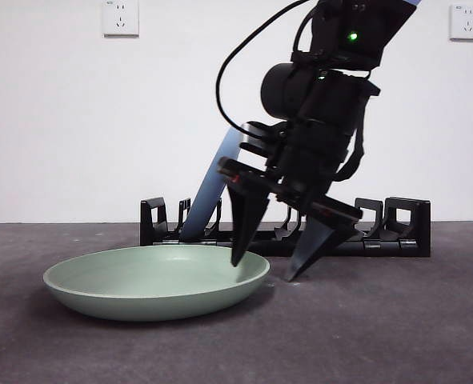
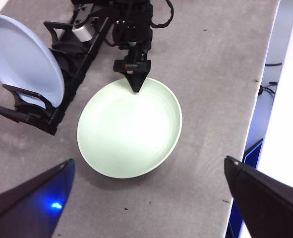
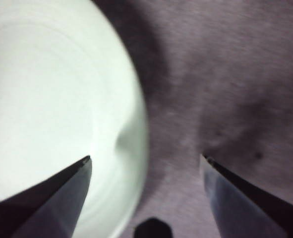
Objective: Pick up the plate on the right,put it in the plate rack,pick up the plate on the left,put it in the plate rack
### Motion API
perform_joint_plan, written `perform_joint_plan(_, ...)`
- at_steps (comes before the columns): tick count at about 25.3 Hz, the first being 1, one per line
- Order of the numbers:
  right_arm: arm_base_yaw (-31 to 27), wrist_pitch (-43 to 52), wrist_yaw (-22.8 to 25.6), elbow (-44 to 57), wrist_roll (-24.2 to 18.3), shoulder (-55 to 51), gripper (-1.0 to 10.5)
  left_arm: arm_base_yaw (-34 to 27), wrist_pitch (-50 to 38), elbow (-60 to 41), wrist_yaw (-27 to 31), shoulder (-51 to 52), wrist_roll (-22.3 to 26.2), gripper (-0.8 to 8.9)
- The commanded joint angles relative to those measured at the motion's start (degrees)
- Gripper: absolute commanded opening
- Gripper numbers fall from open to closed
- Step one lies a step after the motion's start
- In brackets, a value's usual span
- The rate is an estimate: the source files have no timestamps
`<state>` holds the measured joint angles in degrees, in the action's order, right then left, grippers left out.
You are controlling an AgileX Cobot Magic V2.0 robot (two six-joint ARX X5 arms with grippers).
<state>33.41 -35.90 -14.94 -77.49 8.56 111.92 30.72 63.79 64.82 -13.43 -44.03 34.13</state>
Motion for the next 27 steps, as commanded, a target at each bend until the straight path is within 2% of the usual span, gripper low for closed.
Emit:
perform_joint_plan(1,1.18,0.83,0.09,0.63,1.29,1.18,2.8,1.05,-0.46,-0.22,0.2,-0.5,0.63,5.07)
perform_joint_plan(3,1.57,1.53,0.39,0.63,1.88,1.2,1.6,1.7,-0.46,-0.22,0.22,-0.96,0.63,5.07)
perform_joint_plan(9,2.05,2.08,0.5,0.63,2.16,1.2,-0.2,3.69,-0.44,-0.22,0.22,-1.77,0.63,5.07)
perform_joint_plan(14,2.03,1.6,0.24,0.59,2.19,1.14,-0.2,6.16,-0.42,-0.22,0.55,-2.21,0.68,5.07)
perform_joint_plan(18,1.46,-1.46,-1.33,0.44,1.66,-0.44,-0.2,9.88,-0.33,-0.22,3.78,-2.97,2.4,5.07)
perform_joint_plan(27,0.11,-7.06,-2.6,0.37,0.44,-13.86,-0.2,20.13,-0.55,-0.22,10.99,-6.78,5.66,5.07)
